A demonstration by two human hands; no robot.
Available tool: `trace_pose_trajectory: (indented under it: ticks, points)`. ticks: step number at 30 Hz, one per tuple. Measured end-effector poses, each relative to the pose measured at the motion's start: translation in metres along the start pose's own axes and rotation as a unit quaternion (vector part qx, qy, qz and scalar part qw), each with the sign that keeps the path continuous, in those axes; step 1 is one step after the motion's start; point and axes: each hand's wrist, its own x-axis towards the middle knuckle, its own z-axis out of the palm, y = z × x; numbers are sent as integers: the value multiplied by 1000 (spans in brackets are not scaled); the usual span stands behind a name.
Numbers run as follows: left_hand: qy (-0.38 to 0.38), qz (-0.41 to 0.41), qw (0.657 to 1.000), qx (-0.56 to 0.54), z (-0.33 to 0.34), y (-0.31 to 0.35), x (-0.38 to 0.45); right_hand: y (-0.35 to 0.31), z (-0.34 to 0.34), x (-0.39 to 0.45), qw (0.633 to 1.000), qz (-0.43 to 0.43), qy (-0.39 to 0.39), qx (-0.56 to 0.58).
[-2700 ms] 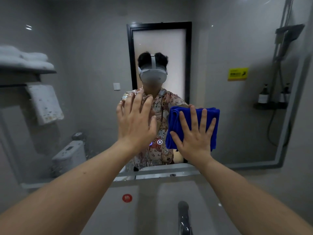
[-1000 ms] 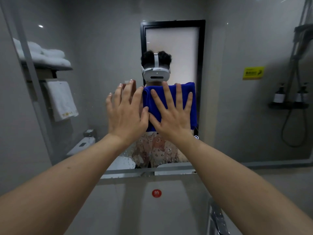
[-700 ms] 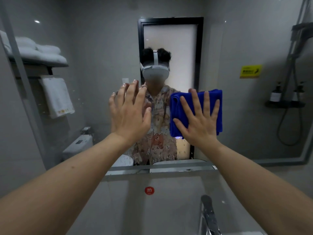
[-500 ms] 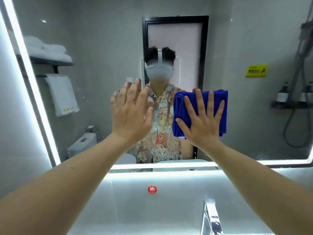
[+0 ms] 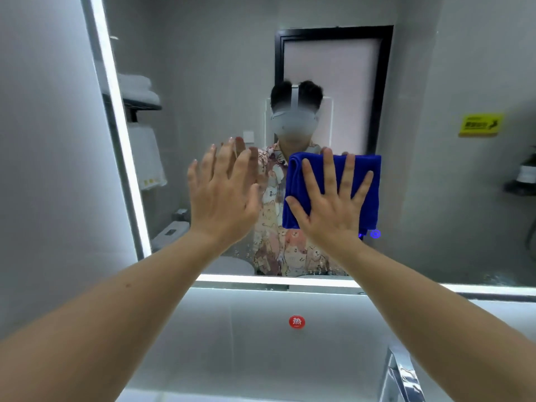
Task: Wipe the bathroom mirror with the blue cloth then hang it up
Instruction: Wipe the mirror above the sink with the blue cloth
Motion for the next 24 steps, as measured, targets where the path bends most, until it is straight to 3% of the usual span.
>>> trace_pose_trajectory:
  ticks: [13, 24]
  points:
    - [-30, -48, 997, 58, -24, -99, -25, -94, 12, 9, 1000, 3, -13, 15]
    - [-12, -43, 998, 42, -39, -147, -33, -171, 28, 18, 999, -27, -3, 26]
